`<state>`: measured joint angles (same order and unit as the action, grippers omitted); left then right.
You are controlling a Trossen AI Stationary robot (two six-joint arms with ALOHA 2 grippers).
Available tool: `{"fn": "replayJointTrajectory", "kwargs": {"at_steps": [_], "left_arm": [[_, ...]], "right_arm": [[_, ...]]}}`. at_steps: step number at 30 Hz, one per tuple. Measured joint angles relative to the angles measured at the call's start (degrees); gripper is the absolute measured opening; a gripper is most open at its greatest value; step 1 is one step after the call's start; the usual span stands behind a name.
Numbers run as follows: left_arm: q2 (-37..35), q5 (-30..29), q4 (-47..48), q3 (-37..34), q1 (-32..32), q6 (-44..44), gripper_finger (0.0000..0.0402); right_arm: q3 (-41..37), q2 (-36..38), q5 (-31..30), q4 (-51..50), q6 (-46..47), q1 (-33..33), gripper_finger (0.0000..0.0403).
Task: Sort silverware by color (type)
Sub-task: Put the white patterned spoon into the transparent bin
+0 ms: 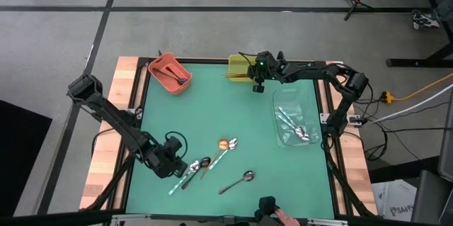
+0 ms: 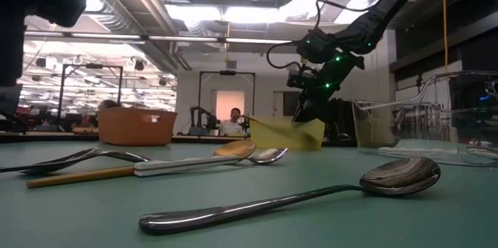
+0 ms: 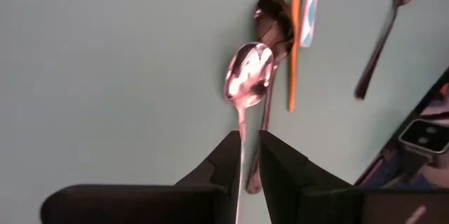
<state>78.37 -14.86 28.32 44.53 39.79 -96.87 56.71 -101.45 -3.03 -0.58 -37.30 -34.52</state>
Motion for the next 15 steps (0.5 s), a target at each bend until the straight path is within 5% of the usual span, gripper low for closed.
{"fn": "replayJointTrajectory", "kwargs": {"at_steps": [15], "left_arm": [[0.0, 0.4, -5.9, -2.2, 0.0, 4.5, 0.0044]], "right_arm": [[0.0, 0.0, 0.0, 0.0, 0.0, 0.0, 0.0069]]}}
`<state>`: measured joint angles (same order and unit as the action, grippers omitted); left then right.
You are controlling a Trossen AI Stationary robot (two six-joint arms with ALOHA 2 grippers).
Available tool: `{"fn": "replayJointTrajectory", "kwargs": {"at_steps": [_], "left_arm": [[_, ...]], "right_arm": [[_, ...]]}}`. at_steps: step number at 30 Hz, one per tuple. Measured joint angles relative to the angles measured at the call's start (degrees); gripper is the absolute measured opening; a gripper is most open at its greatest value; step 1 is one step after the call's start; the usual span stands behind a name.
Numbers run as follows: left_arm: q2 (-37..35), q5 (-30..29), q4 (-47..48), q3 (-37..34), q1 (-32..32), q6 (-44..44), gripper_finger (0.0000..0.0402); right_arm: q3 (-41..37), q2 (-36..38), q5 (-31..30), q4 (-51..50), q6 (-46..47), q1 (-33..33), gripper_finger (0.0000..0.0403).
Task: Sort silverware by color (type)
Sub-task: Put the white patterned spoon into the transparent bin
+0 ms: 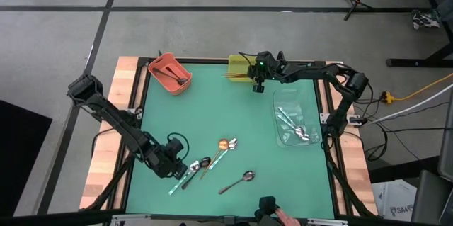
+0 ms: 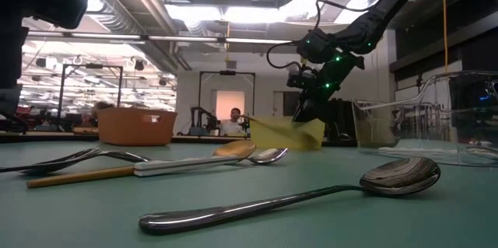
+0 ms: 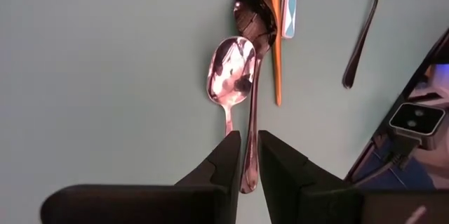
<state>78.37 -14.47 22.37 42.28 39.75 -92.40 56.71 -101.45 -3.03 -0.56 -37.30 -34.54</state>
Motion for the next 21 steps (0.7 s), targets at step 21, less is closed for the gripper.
{"fn": "replayJointTrajectory", "kwargs": {"at_steps": [21], "left_arm": [[1.5, -2.2, -2.5, 0.0, 0.3, 0.1, 0.0122]], "right_arm": [[0.0, 0.0, 0.0, 0.0, 0.0, 0.0, 0.0069]]}}
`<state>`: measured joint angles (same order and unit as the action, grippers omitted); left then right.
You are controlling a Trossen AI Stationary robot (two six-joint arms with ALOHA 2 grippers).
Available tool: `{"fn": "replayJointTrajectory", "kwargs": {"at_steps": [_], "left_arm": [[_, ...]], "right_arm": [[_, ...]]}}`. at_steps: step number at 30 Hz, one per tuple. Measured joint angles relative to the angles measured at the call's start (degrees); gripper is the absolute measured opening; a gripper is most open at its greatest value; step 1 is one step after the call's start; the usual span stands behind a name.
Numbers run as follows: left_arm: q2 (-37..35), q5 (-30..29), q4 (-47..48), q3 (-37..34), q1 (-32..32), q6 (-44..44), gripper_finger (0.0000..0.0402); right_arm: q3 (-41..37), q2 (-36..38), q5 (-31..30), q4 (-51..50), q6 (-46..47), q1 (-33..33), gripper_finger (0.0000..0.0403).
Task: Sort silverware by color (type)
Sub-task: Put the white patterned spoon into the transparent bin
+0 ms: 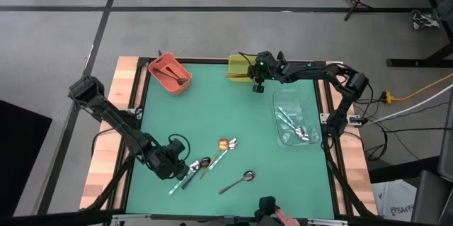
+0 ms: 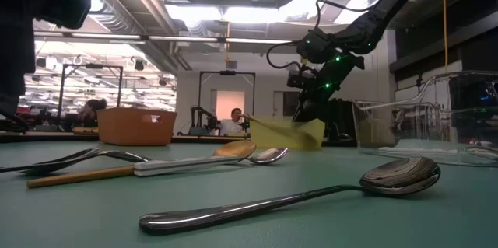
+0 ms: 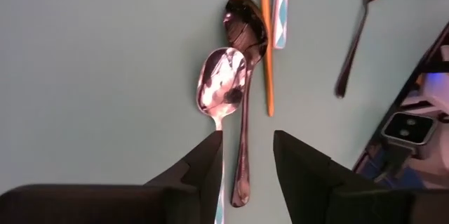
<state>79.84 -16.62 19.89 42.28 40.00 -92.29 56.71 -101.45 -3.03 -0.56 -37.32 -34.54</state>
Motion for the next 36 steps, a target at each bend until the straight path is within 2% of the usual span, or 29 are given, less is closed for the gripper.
{"fn": "replayJointTrajectory", "kwargs": {"at_steps": [10, 15, 36], "left_arm": [[8.8, 3.2, -7.8, 0.0, 1.5, 0.0, 0.0104], [11.6, 4.4, -8.2, 0.0, 1.8, 0.0, 0.0096], [14.2, 4.0, -9.3, 0.1, 1.8, -0.1, 0.0094]], "right_arm": [[0.0, 0.0, 0.0, 0.0, 0.0, 0.0, 0.0069], [0.0, 0.0, 0.0, 0.0, 0.0, 0.0, 0.0069], [0.0, 0.0, 0.0, 0.0, 0.0, 0.0, 0.0069]]}}
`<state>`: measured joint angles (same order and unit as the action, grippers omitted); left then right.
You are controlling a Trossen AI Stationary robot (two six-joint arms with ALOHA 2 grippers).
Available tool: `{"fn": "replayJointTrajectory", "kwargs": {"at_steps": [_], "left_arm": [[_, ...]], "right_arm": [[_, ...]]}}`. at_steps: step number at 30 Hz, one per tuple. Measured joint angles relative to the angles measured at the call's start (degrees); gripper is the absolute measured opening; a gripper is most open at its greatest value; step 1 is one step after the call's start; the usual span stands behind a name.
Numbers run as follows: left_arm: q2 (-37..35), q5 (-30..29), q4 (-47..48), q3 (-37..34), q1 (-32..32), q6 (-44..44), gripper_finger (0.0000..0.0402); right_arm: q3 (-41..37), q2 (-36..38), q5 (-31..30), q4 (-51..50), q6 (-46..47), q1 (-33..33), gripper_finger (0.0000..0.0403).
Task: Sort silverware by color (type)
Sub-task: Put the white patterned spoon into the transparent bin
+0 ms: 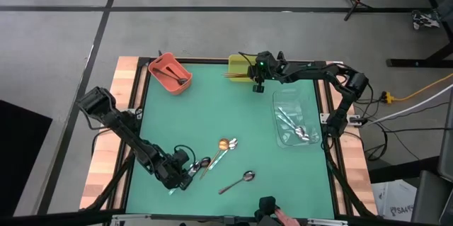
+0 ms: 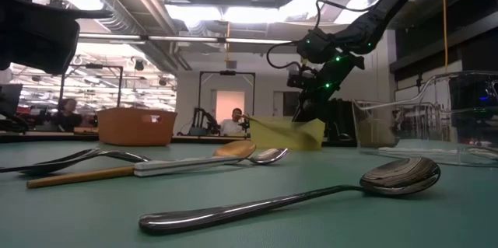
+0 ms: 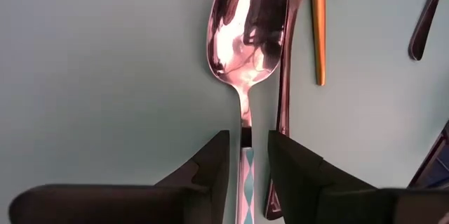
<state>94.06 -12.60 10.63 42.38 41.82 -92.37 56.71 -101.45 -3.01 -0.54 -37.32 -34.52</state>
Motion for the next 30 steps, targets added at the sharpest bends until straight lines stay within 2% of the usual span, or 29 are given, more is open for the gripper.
{"fn": "replayJointTrajectory", "kwargs": {"at_steps": [14, 25, 30], "left_arm": [[0.0, -0.3, 0.3, 0.0, 0.0, -0.1, 0.0092], [0.1, -0.4, 0.7, -0.1, 0.0, -0.2, 0.0030], [0.1, -0.4, 0.3, -0.1, -0.1, -0.2, 0.0016]], "right_arm": [[0.0, 0.0, 0.0, 0.5, -0.4, 0.0, 0.0069], [0.0, 0.8, -0.3, 0.9, -0.5, 0.0, 0.0069], [0.0, 3.2, -0.5, 0.9, -0.5, 0.0, 0.0069]]}}
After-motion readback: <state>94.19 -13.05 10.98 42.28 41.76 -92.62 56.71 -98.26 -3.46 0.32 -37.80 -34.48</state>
